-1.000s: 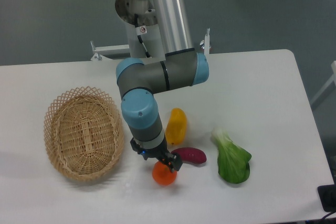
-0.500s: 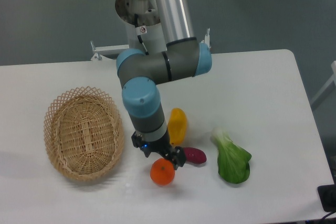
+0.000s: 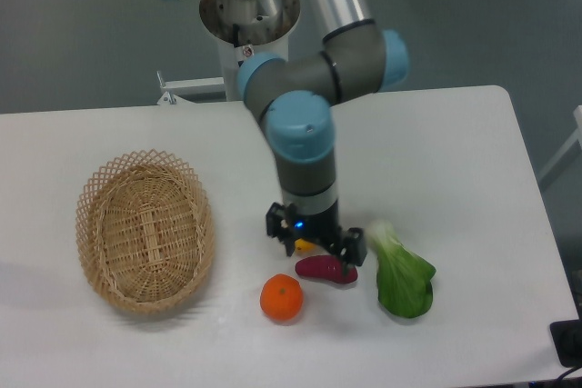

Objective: Place the orange on the table

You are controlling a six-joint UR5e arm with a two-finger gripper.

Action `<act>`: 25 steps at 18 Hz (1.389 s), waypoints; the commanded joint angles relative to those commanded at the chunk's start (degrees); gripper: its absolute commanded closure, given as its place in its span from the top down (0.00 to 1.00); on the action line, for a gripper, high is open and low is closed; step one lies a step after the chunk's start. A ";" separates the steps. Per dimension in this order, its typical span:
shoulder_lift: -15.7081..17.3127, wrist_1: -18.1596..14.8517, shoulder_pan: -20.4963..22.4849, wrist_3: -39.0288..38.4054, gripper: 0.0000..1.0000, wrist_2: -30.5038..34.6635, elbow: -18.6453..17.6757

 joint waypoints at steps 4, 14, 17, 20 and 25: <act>1.05 -0.80 3.69 6.07 1.00 -1.67 -0.87; 5.36 -4.67 12.92 19.35 1.00 -3.43 -4.66; 5.36 -4.58 15.38 25.32 1.00 -3.17 -5.80; 5.36 -4.50 17.06 29.89 1.00 -3.43 -6.24; 5.98 -4.23 18.20 32.11 1.00 -3.43 -6.50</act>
